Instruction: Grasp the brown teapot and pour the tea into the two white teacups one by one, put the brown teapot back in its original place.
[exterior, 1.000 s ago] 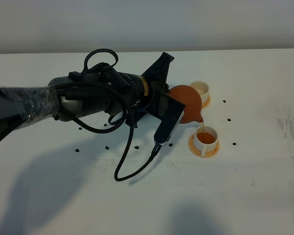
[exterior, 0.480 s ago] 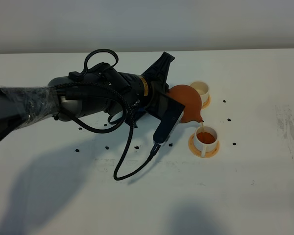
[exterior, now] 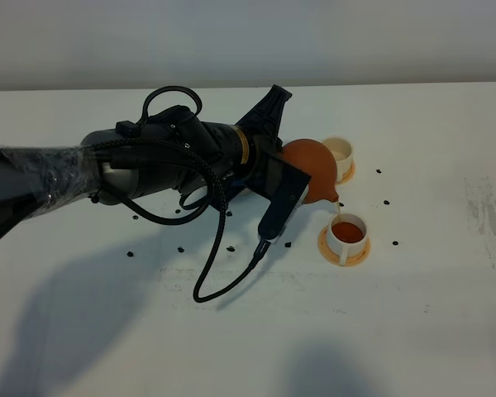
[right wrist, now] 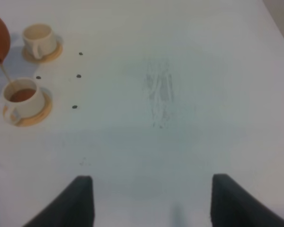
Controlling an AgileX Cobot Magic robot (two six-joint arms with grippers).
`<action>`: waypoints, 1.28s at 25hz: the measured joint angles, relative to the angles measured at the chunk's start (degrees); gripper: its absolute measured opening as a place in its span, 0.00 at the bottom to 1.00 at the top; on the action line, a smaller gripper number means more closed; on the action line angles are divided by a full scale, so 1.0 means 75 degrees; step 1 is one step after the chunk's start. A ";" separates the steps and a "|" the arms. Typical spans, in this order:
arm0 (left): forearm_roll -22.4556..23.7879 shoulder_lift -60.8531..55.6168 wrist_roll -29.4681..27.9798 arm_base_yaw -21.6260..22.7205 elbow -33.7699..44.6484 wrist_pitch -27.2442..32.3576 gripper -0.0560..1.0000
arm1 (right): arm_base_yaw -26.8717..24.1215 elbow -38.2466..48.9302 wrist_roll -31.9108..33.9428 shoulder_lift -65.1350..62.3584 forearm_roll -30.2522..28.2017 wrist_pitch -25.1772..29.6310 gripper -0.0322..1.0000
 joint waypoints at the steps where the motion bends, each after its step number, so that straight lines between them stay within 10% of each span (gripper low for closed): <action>1: 0.0034 0.0000 -0.0039 0.0000 0.0000 -0.0003 0.13 | 0.0000 0.0000 0.0000 0.0000 0.0000 0.0000 0.53; 32: 0.1419 0.0000 -0.0317 -0.0069 0.0000 -0.0350 0.13 | 0.0000 0.0000 0.0002 0.0000 0.0000 0.0000 0.53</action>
